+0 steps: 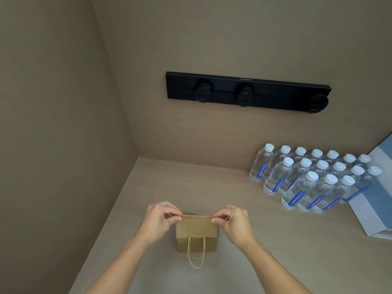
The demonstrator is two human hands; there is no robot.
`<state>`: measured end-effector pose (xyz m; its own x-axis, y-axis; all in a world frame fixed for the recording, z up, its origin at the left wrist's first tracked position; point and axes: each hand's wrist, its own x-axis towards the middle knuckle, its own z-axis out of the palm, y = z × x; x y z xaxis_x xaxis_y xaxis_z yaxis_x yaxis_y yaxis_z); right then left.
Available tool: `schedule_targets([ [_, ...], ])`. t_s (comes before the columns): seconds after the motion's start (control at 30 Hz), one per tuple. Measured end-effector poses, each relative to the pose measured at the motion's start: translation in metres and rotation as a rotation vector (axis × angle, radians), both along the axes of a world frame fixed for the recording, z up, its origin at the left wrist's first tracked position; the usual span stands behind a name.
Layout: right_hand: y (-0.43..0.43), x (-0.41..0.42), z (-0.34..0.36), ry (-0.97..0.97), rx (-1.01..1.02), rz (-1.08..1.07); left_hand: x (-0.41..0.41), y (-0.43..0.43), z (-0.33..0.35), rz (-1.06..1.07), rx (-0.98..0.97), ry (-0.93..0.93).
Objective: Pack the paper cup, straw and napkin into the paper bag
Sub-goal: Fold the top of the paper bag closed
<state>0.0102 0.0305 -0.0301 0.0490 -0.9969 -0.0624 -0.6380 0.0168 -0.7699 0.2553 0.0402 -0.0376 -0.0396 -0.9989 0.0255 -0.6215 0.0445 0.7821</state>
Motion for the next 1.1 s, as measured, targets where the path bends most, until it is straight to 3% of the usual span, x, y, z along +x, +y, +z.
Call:
schedule_targets([
  [0.2,-0.002,0.0,0.0,-0.002,0.0,0.013,0.0,-0.003,0.007,-0.016,0.024,-0.004],
  [0.33,-0.002,-0.001,0.003,0.044,-0.002,0.045,-0.004,-0.005,0.013,-0.091,-0.019,-0.159],
  [0.47,-0.004,0.003,0.009,0.179,0.018,0.146,-0.013,-0.004,0.016,-0.199,0.043,-0.413],
  [0.67,-0.007,0.01,0.019,0.475,0.098,0.268,-0.024,-0.008,0.017,-0.321,0.139,-0.53],
  [0.8,-0.004,0.016,0.01,0.531,0.184,0.318,-0.018,-0.008,0.017,-0.319,0.218,-0.459],
  [1.1,-0.005,0.008,0.009,0.437,0.221,0.28,0.001,-0.003,0.015,-0.199,0.252,-0.27],
])
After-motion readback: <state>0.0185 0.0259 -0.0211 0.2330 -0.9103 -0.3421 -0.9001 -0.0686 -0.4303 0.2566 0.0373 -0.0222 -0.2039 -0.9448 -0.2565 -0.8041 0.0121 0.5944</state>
